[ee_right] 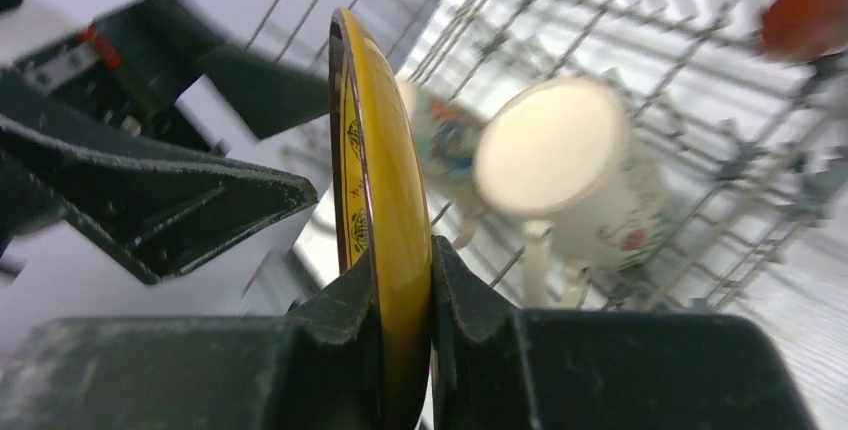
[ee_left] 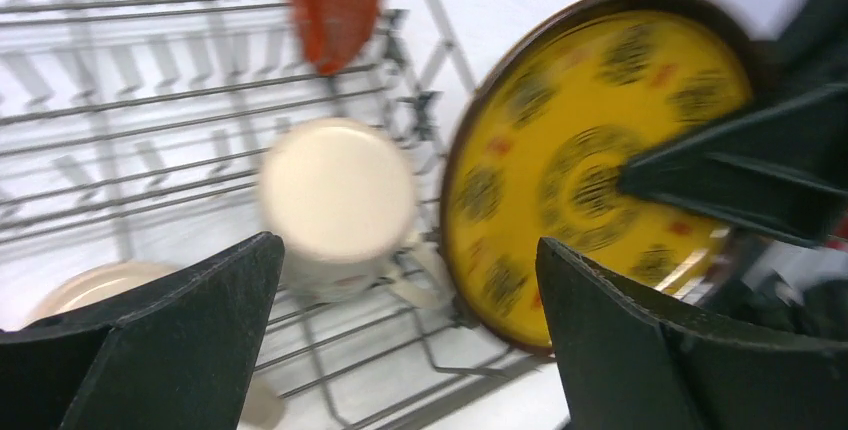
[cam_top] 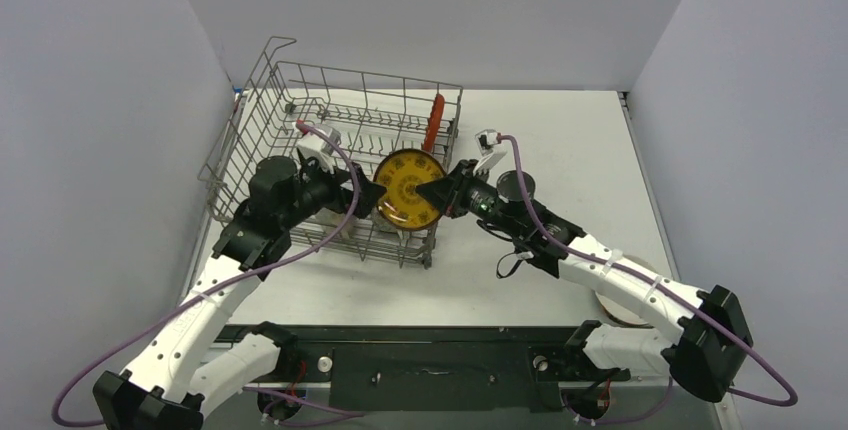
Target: Load the mixed dishes into the dish rack
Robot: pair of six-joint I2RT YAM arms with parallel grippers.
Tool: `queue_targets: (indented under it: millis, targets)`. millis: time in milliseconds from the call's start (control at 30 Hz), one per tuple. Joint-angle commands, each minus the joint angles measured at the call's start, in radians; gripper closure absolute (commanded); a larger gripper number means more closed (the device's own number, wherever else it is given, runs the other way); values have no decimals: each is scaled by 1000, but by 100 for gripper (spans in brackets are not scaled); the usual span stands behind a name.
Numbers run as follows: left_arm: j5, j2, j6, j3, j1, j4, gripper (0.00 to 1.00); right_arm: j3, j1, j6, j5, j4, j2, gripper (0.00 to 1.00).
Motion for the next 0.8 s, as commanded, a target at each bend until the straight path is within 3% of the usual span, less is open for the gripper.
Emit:
queue_targets:
  millis: [0, 167, 367, 767]
  targets:
    - [-396, -38, 53, 75, 2, -114, 3, 175, 67, -38, 555, -207, -40, 100]
    - [-584, -81, 42, 67, 0, -139, 4, 345, 98, 9, 852, -415, 75, 100]
    - [-583, -102, 54, 60, -9, -129, 4, 632, 139, 34, 1139, -621, 255, 100]
    - [-568, -128, 66, 52, -38, -121, 4, 1135, 175, -124, 1388, -869, 656, 100]
